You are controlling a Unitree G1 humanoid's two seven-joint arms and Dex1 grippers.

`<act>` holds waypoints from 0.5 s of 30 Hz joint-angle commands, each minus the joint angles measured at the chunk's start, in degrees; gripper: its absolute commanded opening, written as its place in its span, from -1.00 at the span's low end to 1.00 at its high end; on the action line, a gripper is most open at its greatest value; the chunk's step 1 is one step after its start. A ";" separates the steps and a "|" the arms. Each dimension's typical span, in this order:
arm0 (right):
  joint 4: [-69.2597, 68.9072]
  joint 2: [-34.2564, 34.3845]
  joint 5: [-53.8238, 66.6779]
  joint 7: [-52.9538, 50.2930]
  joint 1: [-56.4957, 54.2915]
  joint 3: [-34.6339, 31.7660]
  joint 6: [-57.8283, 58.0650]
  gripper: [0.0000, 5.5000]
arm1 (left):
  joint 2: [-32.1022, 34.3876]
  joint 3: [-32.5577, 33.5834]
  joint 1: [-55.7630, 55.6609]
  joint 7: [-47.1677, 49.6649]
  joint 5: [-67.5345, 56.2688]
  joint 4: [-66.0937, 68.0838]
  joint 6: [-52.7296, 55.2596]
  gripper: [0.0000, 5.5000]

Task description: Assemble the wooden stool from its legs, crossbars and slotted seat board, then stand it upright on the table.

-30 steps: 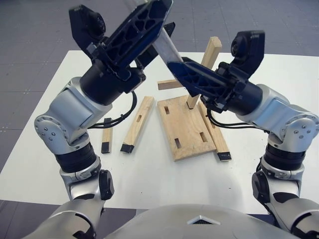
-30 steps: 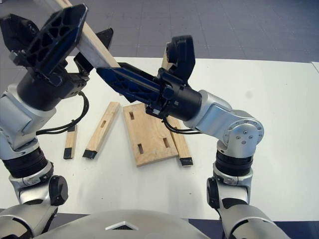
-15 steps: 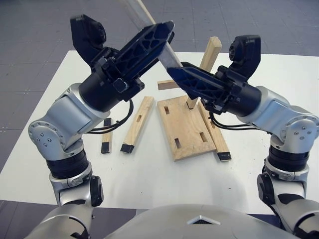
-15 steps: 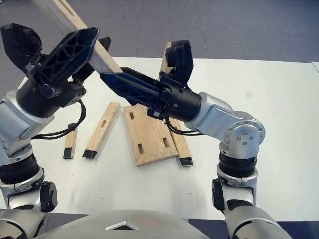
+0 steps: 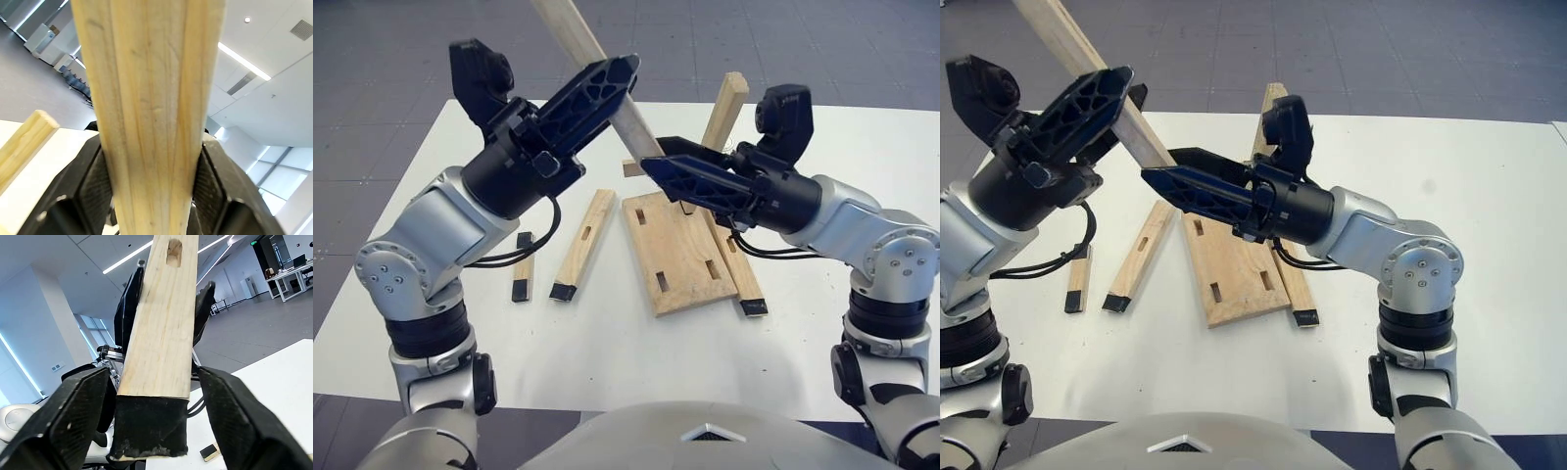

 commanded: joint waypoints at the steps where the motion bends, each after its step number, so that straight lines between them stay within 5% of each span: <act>1: -0.14 -3.35 -2.34 0.64 2.49 -2.48 -0.01 0.37 | 3.46 2.84 2.03 -2.16 4.07 0.37 -1.08 -0.25; 5: -0.11 -9.21 -6.39 4.04 8.47 -5.44 0.46 0.37 | 7.28 6.87 6.52 -7.31 12.35 1.63 -1.09 -0.25; 8: -0.93 -13.75 -17.29 8.43 11.45 -1.29 -0.90 0.37 | 6.92 6.53 10.09 -10.58 18.78 1.73 -1.82 -0.25; 15: -1.91 -13.40 -25.46 12.80 9.99 4.87 -1.24 0.37 | 2.68 2.85 4.86 -9.28 19.66 1.28 -3.74 -0.25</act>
